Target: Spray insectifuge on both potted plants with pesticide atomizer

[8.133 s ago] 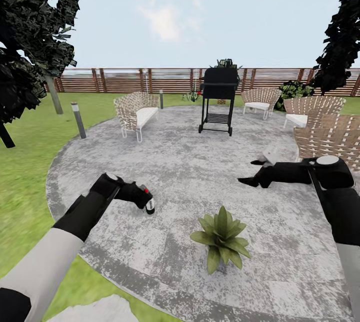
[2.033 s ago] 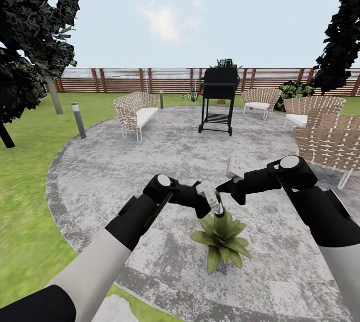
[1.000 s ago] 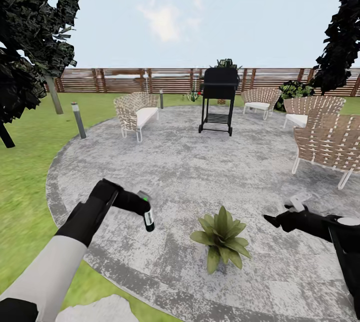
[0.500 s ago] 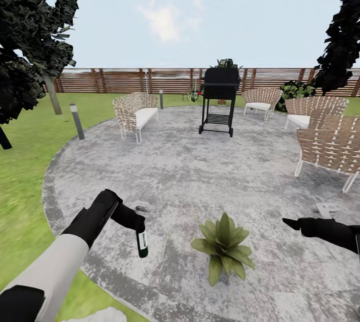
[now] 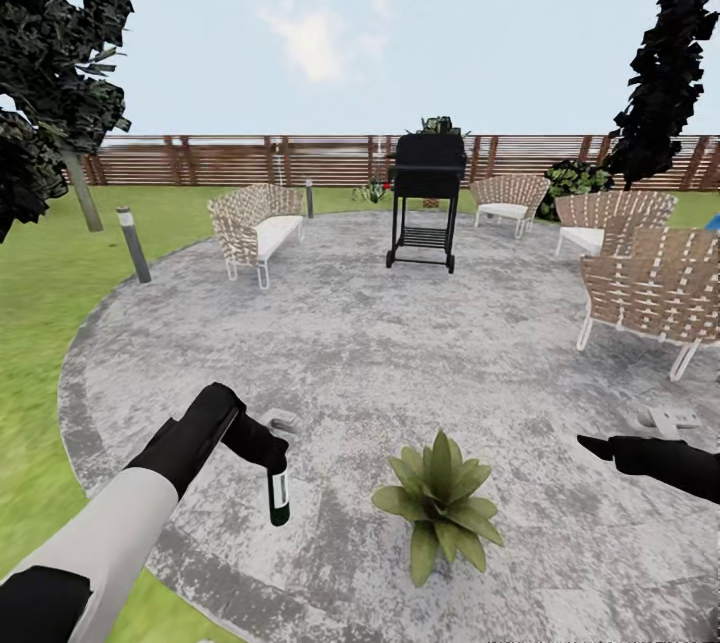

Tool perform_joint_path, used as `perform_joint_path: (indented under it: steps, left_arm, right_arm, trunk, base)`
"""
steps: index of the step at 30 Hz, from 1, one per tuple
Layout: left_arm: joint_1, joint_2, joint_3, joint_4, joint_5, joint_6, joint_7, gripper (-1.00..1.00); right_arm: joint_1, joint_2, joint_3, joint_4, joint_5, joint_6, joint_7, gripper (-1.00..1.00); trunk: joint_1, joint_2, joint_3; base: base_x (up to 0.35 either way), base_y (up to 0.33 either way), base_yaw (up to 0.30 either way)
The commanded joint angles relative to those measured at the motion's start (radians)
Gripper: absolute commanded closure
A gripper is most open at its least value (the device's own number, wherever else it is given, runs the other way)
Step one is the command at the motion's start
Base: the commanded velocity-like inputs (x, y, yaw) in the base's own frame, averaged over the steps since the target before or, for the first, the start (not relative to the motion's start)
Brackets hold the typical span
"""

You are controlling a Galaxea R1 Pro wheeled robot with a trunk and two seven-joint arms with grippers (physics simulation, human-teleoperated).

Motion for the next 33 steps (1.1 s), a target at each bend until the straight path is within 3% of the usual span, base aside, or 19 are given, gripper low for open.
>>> perform_joint_path:
  steps: [1,7,14,28,33]
  left_arm:
    - [-0.001,0.000,-0.014,-0.001,-0.018,0.003,-0.010,1.00]
    - [-0.010,0.001,-0.026,0.018,-0.026,0.004,-0.010,1.00]
    - [-0.044,0.001,-0.027,0.098,-0.027,0.004,-0.010,1.00]
    - [-0.046,-0.006,-0.031,0.109,-0.027,0.003,-0.010,1.00]
    - [-0.047,-0.023,-0.079,0.109,-0.027,0.003,-0.010,1.00]
  right_arm:
    - [-0.002,0.000,-0.002,-0.001,0.009,0.004,0.010,-1.00]
    - [-0.004,0.002,-0.006,-0.001,0.003,0.014,0.009,-1.00]
    - [-0.004,0.002,-0.046,-0.001,-0.001,0.020,0.009,-1.00]
    - [-0.005,0.003,-0.051,-0.001,-0.001,0.020,0.009,-1.00]
    - [-0.004,0.003,-0.050,-0.001,-0.001,0.020,0.009,-1.00]
  trunk:
    - [0.000,-0.001,-0.001]
    - [0.000,-0.001,-0.001]
    - [0.000,-0.001,-0.007]
    - [0.000,-0.001,-0.015]
    - [0.000,-0.001,-0.016]
  base:
    - [0.004,0.000,-0.056]
    - [0.023,0.008,-0.021]
    - [0.117,0.097,-0.113]
    - [0.031,0.030,-0.026]
    - [0.000,0.000,0.000]
